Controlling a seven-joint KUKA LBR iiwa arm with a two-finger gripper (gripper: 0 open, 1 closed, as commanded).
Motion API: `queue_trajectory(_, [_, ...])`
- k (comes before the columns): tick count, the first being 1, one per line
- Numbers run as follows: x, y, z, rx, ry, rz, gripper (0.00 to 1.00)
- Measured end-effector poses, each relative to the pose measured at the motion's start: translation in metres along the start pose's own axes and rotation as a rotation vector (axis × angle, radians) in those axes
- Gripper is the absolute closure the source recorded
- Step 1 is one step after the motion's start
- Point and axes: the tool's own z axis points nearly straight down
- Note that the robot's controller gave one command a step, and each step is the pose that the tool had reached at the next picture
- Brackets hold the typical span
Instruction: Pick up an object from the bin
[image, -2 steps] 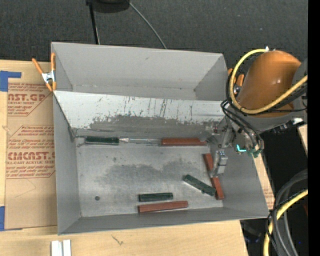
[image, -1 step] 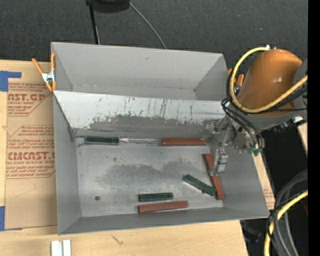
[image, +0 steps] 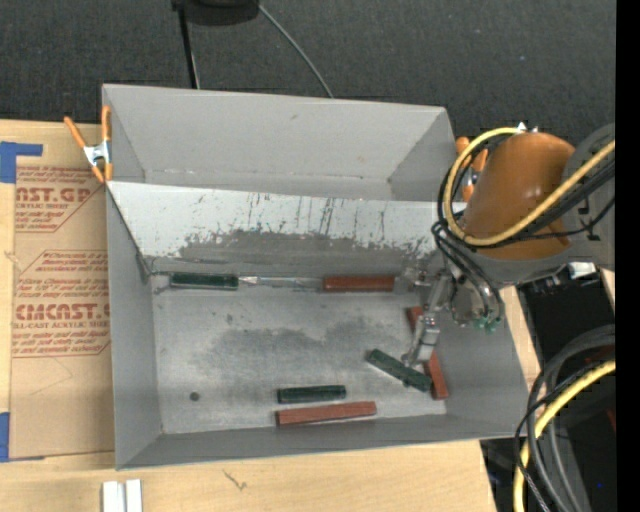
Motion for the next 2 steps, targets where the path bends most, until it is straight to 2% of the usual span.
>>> queue_trajectory(1, [0.018,-0.009,0.021,0.001,0.006,0.078,0.00])
queue_trajectory(2, [0.040,-0.019,0.036,0.001,0.004,0.085,0.00])
